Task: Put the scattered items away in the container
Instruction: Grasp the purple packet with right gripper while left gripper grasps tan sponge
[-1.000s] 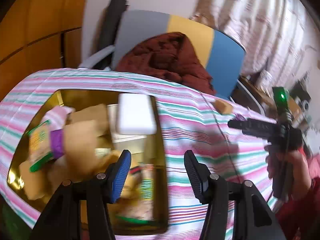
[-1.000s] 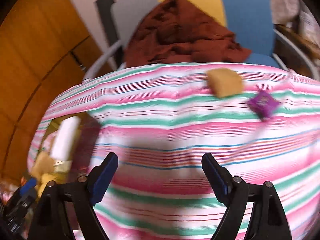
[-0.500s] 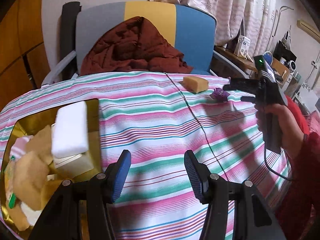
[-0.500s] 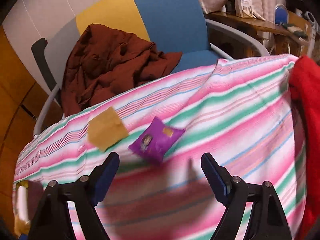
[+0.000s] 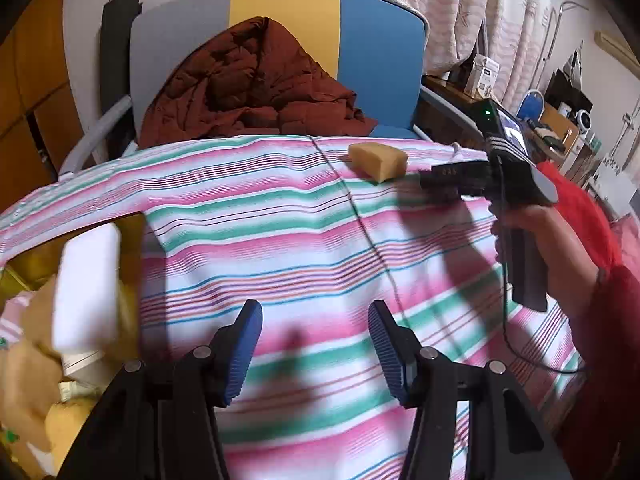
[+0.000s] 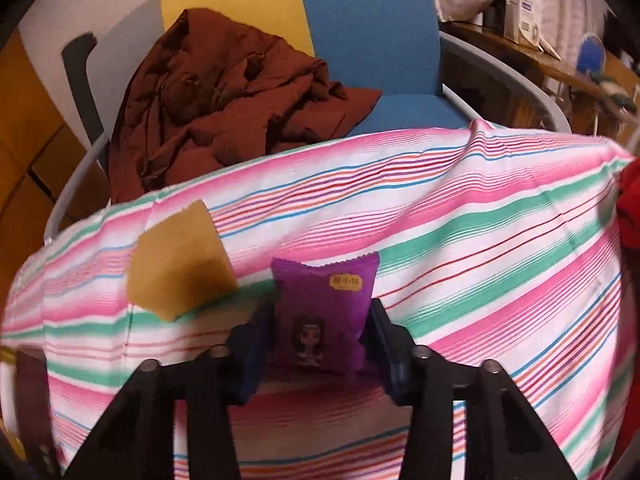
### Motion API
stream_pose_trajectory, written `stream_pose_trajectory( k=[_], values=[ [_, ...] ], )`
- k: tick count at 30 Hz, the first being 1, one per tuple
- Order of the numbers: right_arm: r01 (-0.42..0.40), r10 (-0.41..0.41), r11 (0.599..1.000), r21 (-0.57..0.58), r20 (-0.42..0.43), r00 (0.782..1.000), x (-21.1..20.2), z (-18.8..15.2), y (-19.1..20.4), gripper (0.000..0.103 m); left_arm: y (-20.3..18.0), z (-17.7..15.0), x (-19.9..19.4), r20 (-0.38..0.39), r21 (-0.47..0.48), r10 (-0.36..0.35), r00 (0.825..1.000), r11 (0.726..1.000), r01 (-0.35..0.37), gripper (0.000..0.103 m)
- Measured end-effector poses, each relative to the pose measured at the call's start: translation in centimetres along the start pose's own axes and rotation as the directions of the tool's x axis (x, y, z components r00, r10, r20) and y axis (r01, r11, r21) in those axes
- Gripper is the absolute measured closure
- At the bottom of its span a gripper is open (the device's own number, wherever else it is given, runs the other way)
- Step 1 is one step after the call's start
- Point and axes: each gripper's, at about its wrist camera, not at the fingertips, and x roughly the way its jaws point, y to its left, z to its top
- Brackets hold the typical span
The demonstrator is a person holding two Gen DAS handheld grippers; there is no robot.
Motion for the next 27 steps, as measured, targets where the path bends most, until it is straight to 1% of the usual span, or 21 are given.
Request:
stream_pose_trajectory(
  k=[4, 6, 9, 13, 17, 18, 20, 24, 27],
  values=[
    [-0.029, 0.031, 0.999, 0.031, -0.053, 0.998, -1.1, -0.5, -1.3, 0.059, -0.9, 1.5, 1.7, -0.010, 0.006, -0.025, 1.000, 1.000, 0.025, 0.047],
    [-0.044, 0.050, 0.998, 0.054, -0.110, 0.993, -1.5, -1.6, -2.3, 0.060, -1.5, 2.4, 3.2, -0.016, 0.025, -0.034, 0.999, 0.999, 0.034, 0.047],
    [-0.068, 0.075, 0.996, 0.060, -0.131, 0.989, -2.4, -2.8, -3.4, 0.060, -2.5, 3.6, 5.2, -0.025, 0.042, -0.039, 0.999, 0.998, 0.040, 0.047],
    [-0.109, 0.116, 0.991, 0.074, -0.106, 0.988, -2.7, -3.7, -4.3, 0.060, -4.4, 5.7, 8.0, -0.027, 0.088, -0.020, 0.999, 0.996, 0.023, 0.047],
    [-0.080, 0.081, 0.997, 0.009, -0.119, 0.990, -2.7, -3.6, -3.6, 0.060, -5.7, 7.7, 10.2, -0.035, 0.115, -0.028, 0.999, 0.993, 0.032, 0.047],
    [-0.077, 0.075, 0.997, -0.005, -0.120, 0.990, -2.8, -3.6, -3.5, 0.060, -6.1, 8.3, 10.7, -0.036, 0.123, -0.039, 0.999, 0.991, 0.043, 0.047],
    [-0.078, 0.076, 0.997, -0.014, -0.128, 0.989, -2.9, -3.5, -3.6, 0.060, -6.5, 9.4, 11.5, -0.028, 0.137, -0.040, 0.999, 0.990, 0.044, 0.047],
    [-0.104, 0.106, 0.994, 0.019, -0.135, 0.985, -2.9, -3.4, -4.4, 0.059, -7.2, 12.0, 13.5, -0.038, 0.127, -0.035, 0.999, 0.991, 0.039, 0.047],
    [-0.106, 0.107, 0.994, 0.020, -0.140, 0.984, -2.8, -3.4, -4.4, 0.059, -7.3, 13.7, 15.1, -0.059, 0.072, -0.062, 0.996, 0.995, 0.066, 0.046]
  ],
)
